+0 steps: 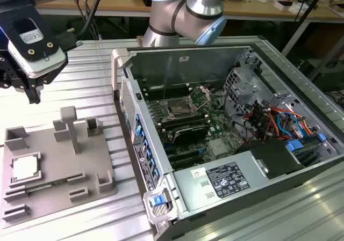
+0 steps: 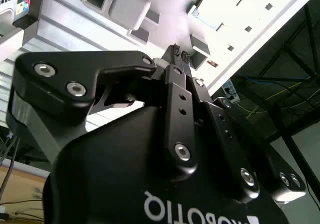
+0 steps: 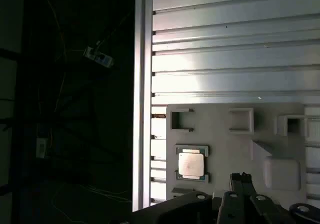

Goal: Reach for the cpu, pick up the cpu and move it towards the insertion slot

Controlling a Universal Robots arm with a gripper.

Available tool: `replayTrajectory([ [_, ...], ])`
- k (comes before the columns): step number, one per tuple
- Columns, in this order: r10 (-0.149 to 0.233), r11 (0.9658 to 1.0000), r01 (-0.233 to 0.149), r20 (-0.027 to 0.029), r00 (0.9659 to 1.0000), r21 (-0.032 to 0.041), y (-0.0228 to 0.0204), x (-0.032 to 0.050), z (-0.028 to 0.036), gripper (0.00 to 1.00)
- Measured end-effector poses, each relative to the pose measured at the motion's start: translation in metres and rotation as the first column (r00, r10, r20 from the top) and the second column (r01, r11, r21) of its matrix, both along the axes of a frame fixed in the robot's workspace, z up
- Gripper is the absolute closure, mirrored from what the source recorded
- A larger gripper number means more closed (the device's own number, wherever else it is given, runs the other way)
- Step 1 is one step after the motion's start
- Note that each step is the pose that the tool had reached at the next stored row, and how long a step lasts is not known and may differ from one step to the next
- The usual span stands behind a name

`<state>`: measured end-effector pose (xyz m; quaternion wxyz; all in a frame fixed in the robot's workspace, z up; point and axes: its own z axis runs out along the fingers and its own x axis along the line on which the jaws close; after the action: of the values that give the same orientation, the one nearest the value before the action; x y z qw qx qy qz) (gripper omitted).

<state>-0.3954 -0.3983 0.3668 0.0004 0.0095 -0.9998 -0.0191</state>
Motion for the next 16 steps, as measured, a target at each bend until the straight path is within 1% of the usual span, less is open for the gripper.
replayTrajectory([
  [6, 0.000, 1.0000, 0.000, 0.0000, 1.0000, 0.0000, 0.0000, -0.0001, 0.0000, 0.89],
  [16, 0.000, 1.0000, 0.000, -0.0001, 1.0000, 0.0000, -0.0002, -0.0048, -0.0002, 0.89],
])
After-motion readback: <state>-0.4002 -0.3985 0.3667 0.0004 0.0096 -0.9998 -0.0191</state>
